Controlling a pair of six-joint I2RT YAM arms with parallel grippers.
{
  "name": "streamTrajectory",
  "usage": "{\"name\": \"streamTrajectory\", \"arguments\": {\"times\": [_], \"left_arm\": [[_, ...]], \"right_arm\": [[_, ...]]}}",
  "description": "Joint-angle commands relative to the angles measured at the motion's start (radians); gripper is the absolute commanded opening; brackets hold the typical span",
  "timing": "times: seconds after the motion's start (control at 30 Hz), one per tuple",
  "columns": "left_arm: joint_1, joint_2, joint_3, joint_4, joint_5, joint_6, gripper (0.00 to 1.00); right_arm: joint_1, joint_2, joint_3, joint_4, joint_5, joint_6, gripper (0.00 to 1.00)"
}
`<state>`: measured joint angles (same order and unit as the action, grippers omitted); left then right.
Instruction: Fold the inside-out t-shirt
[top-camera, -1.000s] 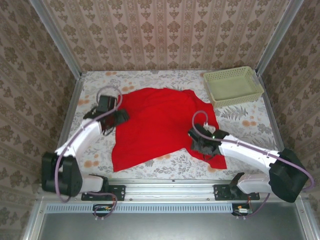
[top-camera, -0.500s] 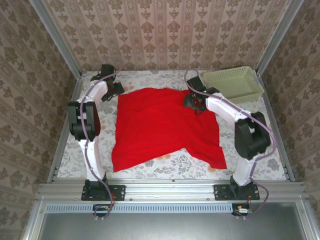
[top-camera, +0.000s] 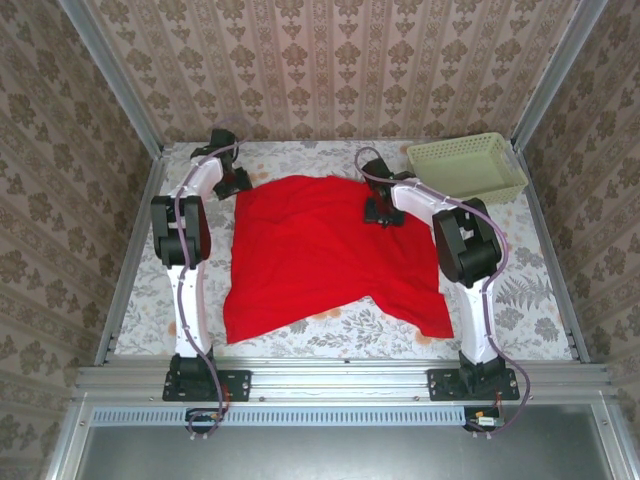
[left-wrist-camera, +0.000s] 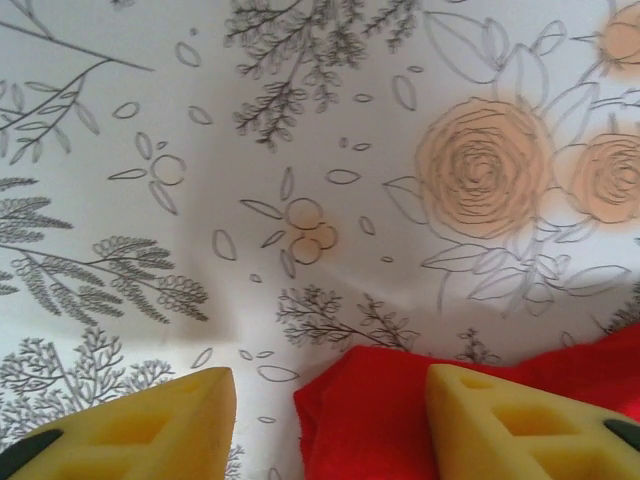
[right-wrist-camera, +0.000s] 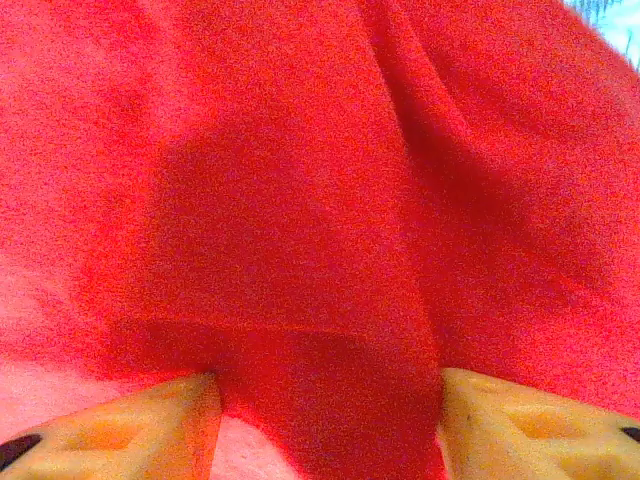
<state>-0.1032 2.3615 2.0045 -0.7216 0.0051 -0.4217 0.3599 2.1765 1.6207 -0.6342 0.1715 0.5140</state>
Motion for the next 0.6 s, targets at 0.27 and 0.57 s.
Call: {"name": "streamTrajectory", "arguments": {"times": [0.27,0.57], "left_arm": [[-0.039,-0.119,-0.078,0.023,0.006,0.06,0.63],[-0.172,-0.179,-0.122,0.028,-0.103,0.206,0.73]], "right_arm": [[0.082,-0.268,-0.487,0.066,-0.013,0.178,0.58],[0.108,-0.351,-0.602,0.128,-0.017,0.221,0.58]]}}
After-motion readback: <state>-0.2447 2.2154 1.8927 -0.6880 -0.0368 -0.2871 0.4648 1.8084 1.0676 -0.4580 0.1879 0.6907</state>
